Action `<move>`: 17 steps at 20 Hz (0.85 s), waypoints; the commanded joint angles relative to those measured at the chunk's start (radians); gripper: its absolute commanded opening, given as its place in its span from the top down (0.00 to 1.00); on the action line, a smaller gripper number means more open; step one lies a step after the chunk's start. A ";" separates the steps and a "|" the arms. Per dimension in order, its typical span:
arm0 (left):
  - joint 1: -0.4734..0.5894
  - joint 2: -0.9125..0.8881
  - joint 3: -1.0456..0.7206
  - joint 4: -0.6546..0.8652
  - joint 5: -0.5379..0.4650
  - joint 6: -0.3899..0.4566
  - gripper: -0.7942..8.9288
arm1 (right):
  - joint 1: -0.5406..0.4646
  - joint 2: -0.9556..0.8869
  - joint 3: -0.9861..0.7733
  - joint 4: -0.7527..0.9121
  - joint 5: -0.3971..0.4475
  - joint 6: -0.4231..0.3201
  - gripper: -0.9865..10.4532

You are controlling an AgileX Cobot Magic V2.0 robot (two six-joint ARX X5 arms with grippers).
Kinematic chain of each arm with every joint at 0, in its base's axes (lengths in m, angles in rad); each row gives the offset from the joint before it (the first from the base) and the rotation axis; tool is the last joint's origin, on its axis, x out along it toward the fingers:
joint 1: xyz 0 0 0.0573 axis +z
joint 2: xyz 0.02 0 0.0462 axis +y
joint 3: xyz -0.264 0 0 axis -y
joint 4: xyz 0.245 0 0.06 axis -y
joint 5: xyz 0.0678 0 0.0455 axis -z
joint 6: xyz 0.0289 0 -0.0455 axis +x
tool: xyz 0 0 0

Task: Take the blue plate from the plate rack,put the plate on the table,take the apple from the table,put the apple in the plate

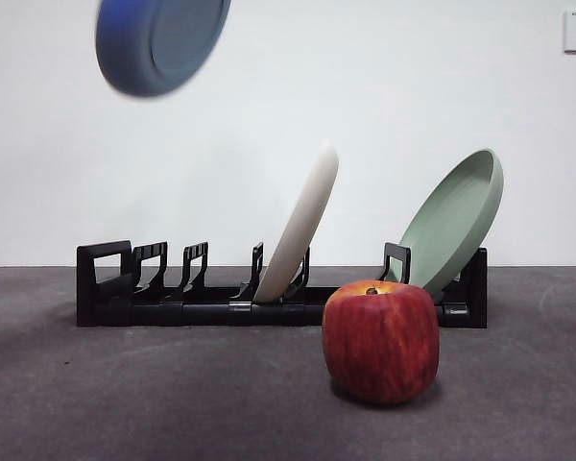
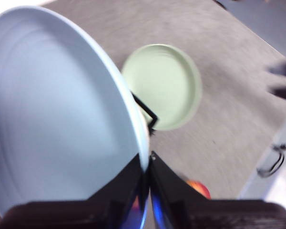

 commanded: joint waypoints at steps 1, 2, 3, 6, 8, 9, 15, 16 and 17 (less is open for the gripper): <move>-0.044 -0.053 0.003 -0.077 -0.063 0.063 0.93 | -0.001 -0.001 0.004 0.002 -0.001 0.007 0.50; -0.069 -0.071 0.003 -0.114 -0.085 0.073 0.93 | -0.001 -0.001 0.004 0.002 -0.001 0.007 0.50; -0.095 -0.087 -0.004 -0.117 -0.089 0.072 0.93 | -0.001 -0.001 0.004 0.003 -0.001 0.007 0.50; -0.177 -0.164 -0.074 -0.117 -0.161 0.056 0.93 | -0.001 -0.001 0.004 0.002 -0.001 0.007 0.50; -0.238 -0.224 -0.169 -0.113 -0.232 0.029 0.93 | -0.001 -0.001 0.004 0.002 0.000 0.007 0.50; -0.267 -0.261 -0.235 -0.087 -0.266 0.008 0.93 | -0.001 -0.001 0.004 0.002 -0.001 0.007 0.50; -0.401 -0.499 -0.749 0.167 -0.374 -0.121 0.93 | -0.001 -0.001 0.004 0.002 0.000 0.007 0.50; -0.421 -0.513 -0.836 0.200 -0.373 -0.143 0.93 | -0.001 -0.001 0.004 0.002 0.000 0.007 0.50; -0.439 -0.515 -0.900 0.228 -0.377 -0.155 0.93 | -0.001 -0.001 0.004 0.000 0.000 0.007 0.50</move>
